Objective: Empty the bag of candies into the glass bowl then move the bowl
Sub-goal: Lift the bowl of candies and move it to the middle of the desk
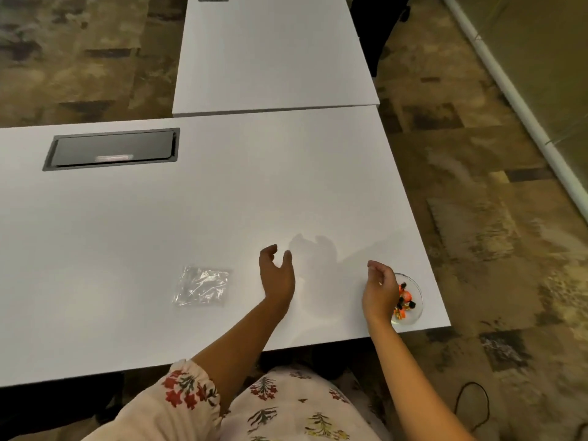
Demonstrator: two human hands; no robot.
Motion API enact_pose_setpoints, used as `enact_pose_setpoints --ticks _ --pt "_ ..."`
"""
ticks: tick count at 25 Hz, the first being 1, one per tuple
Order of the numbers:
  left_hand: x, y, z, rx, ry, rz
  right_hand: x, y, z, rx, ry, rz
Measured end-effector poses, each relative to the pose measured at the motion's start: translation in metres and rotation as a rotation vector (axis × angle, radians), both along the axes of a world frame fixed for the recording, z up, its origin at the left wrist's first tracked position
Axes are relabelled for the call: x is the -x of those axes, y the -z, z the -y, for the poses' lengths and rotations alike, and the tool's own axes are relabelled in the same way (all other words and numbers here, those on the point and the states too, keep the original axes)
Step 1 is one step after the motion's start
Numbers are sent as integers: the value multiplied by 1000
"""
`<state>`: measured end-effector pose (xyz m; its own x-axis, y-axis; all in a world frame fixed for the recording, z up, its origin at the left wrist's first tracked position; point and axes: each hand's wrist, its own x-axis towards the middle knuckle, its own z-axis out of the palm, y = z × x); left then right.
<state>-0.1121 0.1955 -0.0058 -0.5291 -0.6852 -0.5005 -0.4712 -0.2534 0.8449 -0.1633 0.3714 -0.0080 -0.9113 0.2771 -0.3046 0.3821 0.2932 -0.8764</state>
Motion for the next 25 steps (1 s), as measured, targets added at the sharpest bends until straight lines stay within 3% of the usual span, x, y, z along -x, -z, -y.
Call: enact_pose_setpoints --ticks 5,12,15,19,25 --pt "35 -12 -56 -45 402 -91 13 10 -68 -136 302 -55" --pt "57 -1 -121 -311 590 66 6 37 -99 257 346 219" --pt "53 7 -140 -431 677 132 3 46 -98 329 369 291" --pt "49 14 -149 -665 673 89 11 53 -96 354 382 354" --pt "51 15 -137 -706 552 65 20 51 -76 344 326 351"
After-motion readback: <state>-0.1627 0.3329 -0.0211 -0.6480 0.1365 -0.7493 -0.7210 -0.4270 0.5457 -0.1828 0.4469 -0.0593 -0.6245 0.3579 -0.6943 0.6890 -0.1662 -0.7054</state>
